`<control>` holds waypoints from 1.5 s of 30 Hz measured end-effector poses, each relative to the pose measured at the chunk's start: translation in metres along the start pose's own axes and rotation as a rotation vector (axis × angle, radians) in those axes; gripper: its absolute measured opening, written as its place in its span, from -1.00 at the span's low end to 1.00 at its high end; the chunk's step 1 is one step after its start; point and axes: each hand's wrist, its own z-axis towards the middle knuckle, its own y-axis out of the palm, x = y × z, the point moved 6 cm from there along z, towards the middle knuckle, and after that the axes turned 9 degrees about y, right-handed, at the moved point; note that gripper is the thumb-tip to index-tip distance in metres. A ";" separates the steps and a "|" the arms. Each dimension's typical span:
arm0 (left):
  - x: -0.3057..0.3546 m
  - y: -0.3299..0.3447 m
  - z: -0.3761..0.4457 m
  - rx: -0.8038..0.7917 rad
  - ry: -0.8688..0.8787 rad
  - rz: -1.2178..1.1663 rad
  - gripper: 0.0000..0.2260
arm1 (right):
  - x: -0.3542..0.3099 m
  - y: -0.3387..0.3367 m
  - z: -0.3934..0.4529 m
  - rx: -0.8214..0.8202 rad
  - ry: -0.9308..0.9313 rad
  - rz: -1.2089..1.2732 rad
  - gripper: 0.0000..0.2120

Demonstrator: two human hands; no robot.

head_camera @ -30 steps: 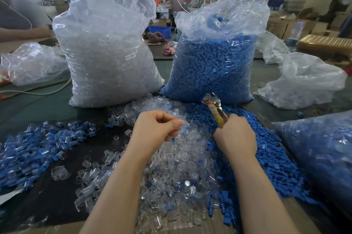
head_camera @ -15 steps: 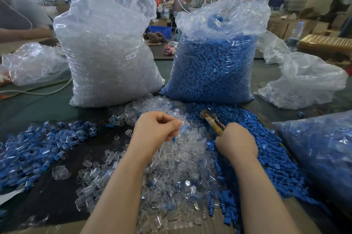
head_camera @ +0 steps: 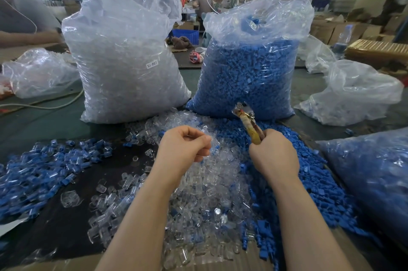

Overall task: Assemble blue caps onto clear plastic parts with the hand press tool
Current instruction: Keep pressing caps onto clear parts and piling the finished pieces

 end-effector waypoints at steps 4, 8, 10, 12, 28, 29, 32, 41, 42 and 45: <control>-0.001 0.000 0.000 -0.013 0.008 0.010 -0.93 | 0.005 0.009 -0.003 -0.071 0.030 -0.194 -0.84; -0.002 0.000 -0.001 -0.014 0.006 0.007 -0.93 | 0.008 0.017 -0.003 -0.138 0.046 -0.217 -0.84; -0.002 0.001 0.000 -0.012 0.005 0.007 -0.93 | 0.008 0.018 -0.003 -0.156 0.047 -0.210 -0.84; -0.002 0.001 0.000 -0.011 0.003 0.008 -0.93 | 0.007 0.019 -0.004 -0.173 0.048 -0.206 -0.85; 0.000 -0.002 -0.001 0.009 0.008 0.010 -0.94 | 0.005 0.014 0.000 -0.120 0.026 -0.040 -0.88; 0.000 -0.002 -0.001 0.015 0.009 0.007 -0.94 | 0.003 0.013 0.000 -0.119 0.006 0.027 -0.87; 0.002 -0.001 -0.001 0.026 0.016 -0.013 -0.94 | -0.005 0.012 -0.004 -0.173 -0.059 0.337 -0.77; 0.008 0.003 -0.002 0.077 0.024 -0.185 -0.93 | -0.033 0.004 -0.025 -0.343 -0.166 0.644 -0.89; 0.009 0.004 -0.002 0.075 0.023 -0.195 -0.93 | -0.035 0.005 -0.026 -0.356 -0.185 0.639 -0.87; 0.008 0.006 -0.003 0.076 0.029 -0.191 -0.92 | -0.040 0.009 -0.028 -0.348 -0.220 0.573 -0.79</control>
